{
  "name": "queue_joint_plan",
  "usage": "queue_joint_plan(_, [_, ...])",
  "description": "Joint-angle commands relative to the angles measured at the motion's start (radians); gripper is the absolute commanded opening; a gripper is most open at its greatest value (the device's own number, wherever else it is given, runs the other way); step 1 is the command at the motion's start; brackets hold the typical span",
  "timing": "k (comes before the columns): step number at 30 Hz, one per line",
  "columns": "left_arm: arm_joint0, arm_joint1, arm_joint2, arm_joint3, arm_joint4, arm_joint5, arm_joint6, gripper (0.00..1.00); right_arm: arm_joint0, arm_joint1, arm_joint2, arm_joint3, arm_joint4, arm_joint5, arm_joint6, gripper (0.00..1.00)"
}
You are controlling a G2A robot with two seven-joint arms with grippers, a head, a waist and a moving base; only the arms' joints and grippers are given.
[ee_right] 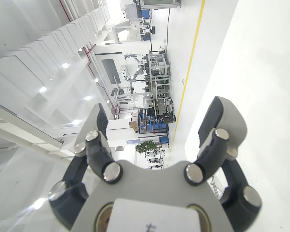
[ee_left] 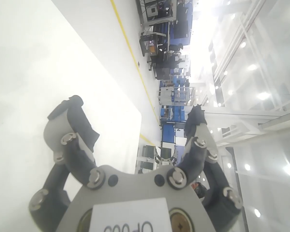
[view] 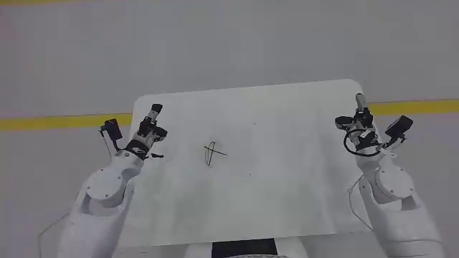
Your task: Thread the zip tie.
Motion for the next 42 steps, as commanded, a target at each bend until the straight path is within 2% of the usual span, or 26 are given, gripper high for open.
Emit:
queue_joint_plan(1, [-0.075,0.008,0.064,0.0,0.118,0.062,-0.175,1.0,0.0,0.0,0.0,0.0,0.0,0.0,0.0,1.0])
queue_joint_plan(3, [-0.137,0.012,0.112,0.033,0.194,0.137,-0.251,1.0,0.0,0.0,0.0,0.0,0.0,0.0,0.0,1.0])
queue_joint_plan(4, [-0.158,0.013,0.127,0.039,0.236,0.14,-0.249,1.0,0.0,0.0,0.0,0.0,0.0,0.0,0.0,1.0])
queue_joint_plan(14, [-0.159,0.013,0.128,0.036,0.238,0.134,-0.25,1.0,0.0,0.0,0.0,0.0,0.0,0.0,0.0,1.0])
queue_joint_plan(15, [-0.162,0.015,0.134,0.035,0.257,0.114,-0.265,1.0,0.0,0.0,0.0,0.0,0.0,0.0,0.0,1.0])
queue_joint_plan(18, [-0.207,0.02,0.159,0.04,0.322,0.119,-0.334,1.0,0.0,0.0,0.0,0.0,0.0,0.0,0.0,1.0])
queue_joint_plan(21, [-0.272,0.025,0.206,0.047,0.404,0.161,-0.429,1.0,0.0,0.0,0.0,0.0,0.0,0.0,0.0,1.0])
queue_joint_plan(23, [-0.321,0.028,0.246,0.06,0.464,0.212,-0.509,1.0,0.0,0.0,0.0,0.0,0.0,0.0,0.0,1.0])
queue_joint_plan(24, [-0.336,0.03,0.261,0.072,0.495,0.212,-0.543,1.0,0.0,0.0,0.0,0.0,0.0,0.0,0.0,1.0])
queue_joint_plan(25, [-0.348,0.031,0.27,0.066,0.53,0.212,-0.555,1.0,0.0,0.0,0.0,0.0,0.0,0.0,0.0,1.0])
queue_joint_plan(35, [-0.349,0.032,0.278,0.064,0.543,0.205,-0.563,1.0,0.0,0.0,0.0,0.0,0.0,0.0,0.0,1.0])
queue_joint_plan(37, [-0.382,0.034,0.319,0.067,0.609,0.211,-0.613,1.0,0.0,0.0,0.0,0.0,0.0,0.0,0.0,1.0])
queue_joint_plan(42, [-0.469,0.03,0.409,0.115,0.719,0.212,-0.757,1.0,0.0,0.0,0.0,0.0,0.0,0.0,0.0,1.0])
